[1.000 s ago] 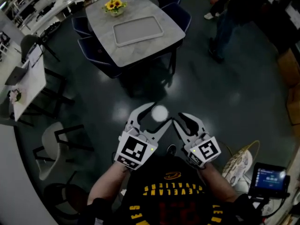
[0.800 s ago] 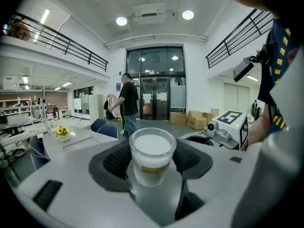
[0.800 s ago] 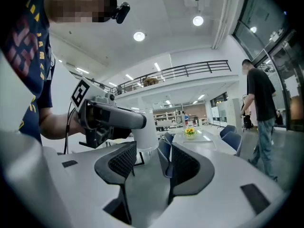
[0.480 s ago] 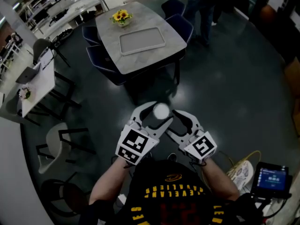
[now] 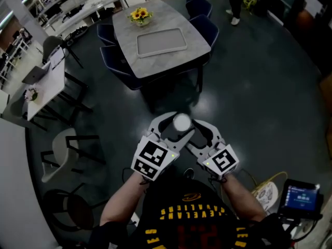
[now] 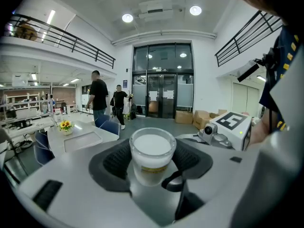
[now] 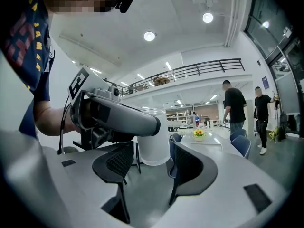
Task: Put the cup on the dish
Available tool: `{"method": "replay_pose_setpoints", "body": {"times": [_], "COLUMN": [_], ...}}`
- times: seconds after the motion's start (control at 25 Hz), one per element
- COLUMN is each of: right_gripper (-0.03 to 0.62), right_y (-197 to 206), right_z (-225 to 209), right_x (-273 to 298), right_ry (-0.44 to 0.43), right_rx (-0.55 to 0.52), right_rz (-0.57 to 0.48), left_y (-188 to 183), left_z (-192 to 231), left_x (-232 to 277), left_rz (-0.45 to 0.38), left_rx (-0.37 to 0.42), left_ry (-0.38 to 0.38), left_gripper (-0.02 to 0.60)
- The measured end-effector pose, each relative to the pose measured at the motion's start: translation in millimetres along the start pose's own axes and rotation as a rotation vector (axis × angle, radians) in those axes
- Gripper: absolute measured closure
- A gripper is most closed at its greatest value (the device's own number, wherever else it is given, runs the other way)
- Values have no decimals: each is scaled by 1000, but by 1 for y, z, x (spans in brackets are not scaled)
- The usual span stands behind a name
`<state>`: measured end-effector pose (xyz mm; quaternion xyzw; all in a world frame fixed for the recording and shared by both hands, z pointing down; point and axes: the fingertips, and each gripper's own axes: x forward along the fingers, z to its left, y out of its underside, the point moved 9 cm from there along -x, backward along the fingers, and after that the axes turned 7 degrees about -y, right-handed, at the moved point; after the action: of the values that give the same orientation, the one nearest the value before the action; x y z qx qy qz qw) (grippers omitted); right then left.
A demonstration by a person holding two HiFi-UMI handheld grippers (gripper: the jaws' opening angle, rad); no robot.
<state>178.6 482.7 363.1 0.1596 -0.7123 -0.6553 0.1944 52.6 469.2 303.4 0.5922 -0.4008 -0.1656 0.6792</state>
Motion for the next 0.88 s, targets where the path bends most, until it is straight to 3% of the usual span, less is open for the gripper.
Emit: {"method": "replay_pose_setpoints", "body": {"times": [0.44,0.88], "right_gripper": [339,339], "right_y": [-10,-15], "right_z": [-9,-57], "right_x": [26,102], "right_ry": [29,76], "right_rx": [-30,-50], "right_rz": [28,21], "left_y": [-4,-2], "left_z": [28,111], "left_x": [6,45], "left_rz": [7,13], "left_rx": [-24,-43], "left_ry": [35,97], "left_gripper": [311,311]}}
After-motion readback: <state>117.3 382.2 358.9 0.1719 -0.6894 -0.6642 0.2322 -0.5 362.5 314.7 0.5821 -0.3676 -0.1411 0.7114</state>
